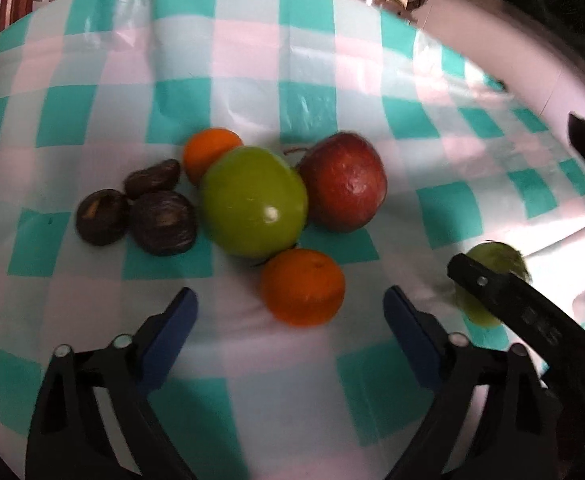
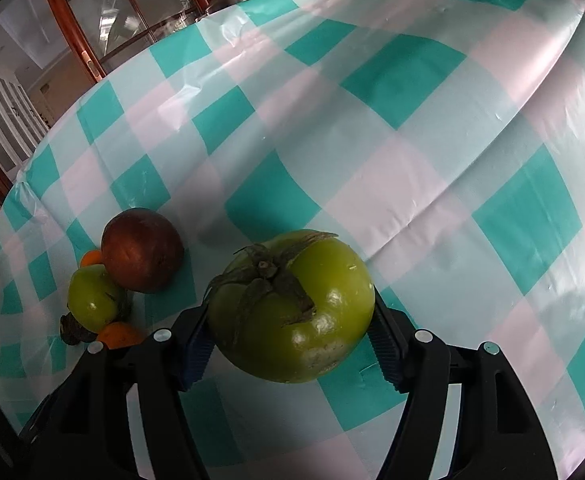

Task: Organize fruits
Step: 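Grasp the large green tomato with the right tool while the left tool grasps the mandarin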

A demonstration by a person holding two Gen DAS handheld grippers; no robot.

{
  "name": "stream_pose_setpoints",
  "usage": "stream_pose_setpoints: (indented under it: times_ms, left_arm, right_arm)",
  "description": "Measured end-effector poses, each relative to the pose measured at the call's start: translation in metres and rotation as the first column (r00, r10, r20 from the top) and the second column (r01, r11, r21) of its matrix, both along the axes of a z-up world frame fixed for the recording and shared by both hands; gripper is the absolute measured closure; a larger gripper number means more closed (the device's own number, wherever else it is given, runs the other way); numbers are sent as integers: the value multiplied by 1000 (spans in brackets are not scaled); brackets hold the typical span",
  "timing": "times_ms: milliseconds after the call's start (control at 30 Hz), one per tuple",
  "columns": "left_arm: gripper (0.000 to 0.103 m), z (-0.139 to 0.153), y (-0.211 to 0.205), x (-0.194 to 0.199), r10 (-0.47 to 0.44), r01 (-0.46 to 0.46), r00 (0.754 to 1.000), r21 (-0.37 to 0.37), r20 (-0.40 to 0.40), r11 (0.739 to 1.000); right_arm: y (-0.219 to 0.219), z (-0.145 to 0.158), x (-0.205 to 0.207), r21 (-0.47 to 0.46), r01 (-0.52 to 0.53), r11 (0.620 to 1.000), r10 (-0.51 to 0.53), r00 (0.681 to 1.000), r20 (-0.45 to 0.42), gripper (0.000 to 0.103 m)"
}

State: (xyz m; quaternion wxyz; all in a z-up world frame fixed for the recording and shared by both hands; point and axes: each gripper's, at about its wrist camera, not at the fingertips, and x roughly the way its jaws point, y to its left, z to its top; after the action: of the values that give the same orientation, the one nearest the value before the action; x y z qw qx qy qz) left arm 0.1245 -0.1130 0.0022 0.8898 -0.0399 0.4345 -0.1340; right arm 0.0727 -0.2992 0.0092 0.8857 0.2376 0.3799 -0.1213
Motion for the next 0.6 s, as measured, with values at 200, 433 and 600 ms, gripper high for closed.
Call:
stream_pose_setpoints:
  times_ms: [200,433,600]
  left_arm:
    - [35,-4,-22,9,38,-39,999,156,12,987]
    - [61,-3,-18,1,-16,13,999,137,28,990]
    - [62,8,16,-32,-3,0,997,34,71,999]
  right_arm:
    - [-1,-1,2,-3,1,1000,-1,1000,5,37]
    - [0,-4,-1,0,-4,1000,4,999,32,37]
    - [-6,-6,-6,50,-6,999,3,998,68,37]
